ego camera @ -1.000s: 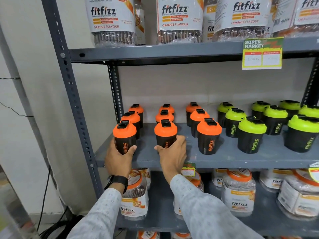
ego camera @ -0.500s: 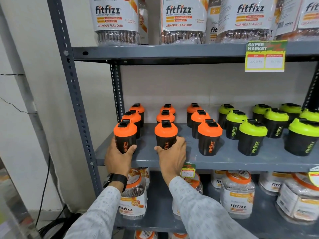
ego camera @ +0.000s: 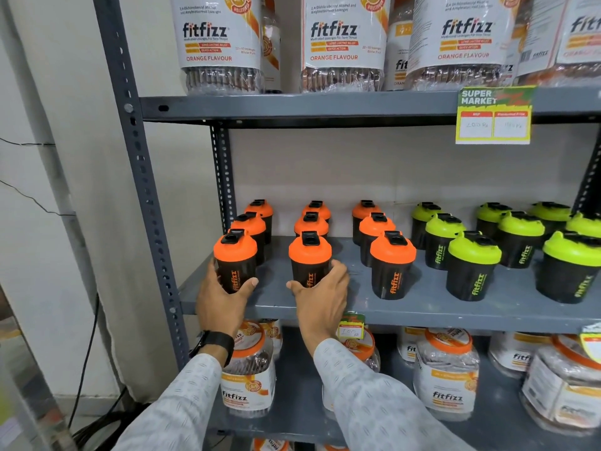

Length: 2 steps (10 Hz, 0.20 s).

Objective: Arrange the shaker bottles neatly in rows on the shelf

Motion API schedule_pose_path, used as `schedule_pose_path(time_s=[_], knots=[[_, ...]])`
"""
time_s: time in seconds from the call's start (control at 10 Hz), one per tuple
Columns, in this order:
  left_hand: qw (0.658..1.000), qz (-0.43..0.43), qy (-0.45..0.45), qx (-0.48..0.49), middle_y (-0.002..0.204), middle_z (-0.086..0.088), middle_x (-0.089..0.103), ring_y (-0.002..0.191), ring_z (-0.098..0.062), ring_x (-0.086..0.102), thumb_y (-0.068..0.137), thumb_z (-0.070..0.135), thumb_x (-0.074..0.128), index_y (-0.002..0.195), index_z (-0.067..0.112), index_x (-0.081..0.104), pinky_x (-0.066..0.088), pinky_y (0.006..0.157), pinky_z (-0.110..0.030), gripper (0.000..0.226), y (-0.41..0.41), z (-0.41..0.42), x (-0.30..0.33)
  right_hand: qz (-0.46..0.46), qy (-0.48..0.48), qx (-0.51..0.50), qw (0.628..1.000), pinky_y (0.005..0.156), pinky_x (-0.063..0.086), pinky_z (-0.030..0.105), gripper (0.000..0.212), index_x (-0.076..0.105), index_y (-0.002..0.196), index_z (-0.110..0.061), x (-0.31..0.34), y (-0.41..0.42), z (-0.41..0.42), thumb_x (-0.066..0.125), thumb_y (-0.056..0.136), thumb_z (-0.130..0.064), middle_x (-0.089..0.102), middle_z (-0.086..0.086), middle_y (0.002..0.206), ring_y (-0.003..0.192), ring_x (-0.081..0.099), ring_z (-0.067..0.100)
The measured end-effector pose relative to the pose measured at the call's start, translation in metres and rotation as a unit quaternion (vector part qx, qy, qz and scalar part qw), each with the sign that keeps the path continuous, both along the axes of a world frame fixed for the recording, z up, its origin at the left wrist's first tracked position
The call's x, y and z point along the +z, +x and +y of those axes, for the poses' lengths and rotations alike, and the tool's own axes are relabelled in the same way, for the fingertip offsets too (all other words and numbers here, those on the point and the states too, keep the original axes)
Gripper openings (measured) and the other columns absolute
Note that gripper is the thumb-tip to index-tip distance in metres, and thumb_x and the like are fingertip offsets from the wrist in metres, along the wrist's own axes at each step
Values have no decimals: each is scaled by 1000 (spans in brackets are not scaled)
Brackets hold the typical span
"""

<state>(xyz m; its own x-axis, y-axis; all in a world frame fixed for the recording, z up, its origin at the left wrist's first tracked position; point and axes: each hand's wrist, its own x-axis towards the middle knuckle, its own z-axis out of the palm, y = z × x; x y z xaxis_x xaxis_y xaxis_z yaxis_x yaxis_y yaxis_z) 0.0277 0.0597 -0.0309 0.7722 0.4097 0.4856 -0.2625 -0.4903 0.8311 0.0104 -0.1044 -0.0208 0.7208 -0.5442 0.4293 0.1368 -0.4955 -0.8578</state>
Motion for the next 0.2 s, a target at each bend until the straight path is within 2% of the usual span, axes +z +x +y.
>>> schedule_pose_path(time_s=[0.1,0.2], knots=[[999,22,-22,25,156,-10,43,140,-35,44,76,55,79,156,28,21,41,107,-60,103,-14,-2,1,11,2,24,1000,105,51,46,110,31,151,-18,8,-15,-5,97,66,-41,47,12,146,135,51,33],[995,-6,-28,96,160,-13,34,145,-37,34,83,52,74,158,23,19,35,111,-61,97,-28,-13,11,-30,28,42,998,109,47,46,112,27,157,-20,14,-31,-21,96,70,-32,45,10,149,137,50,29]])
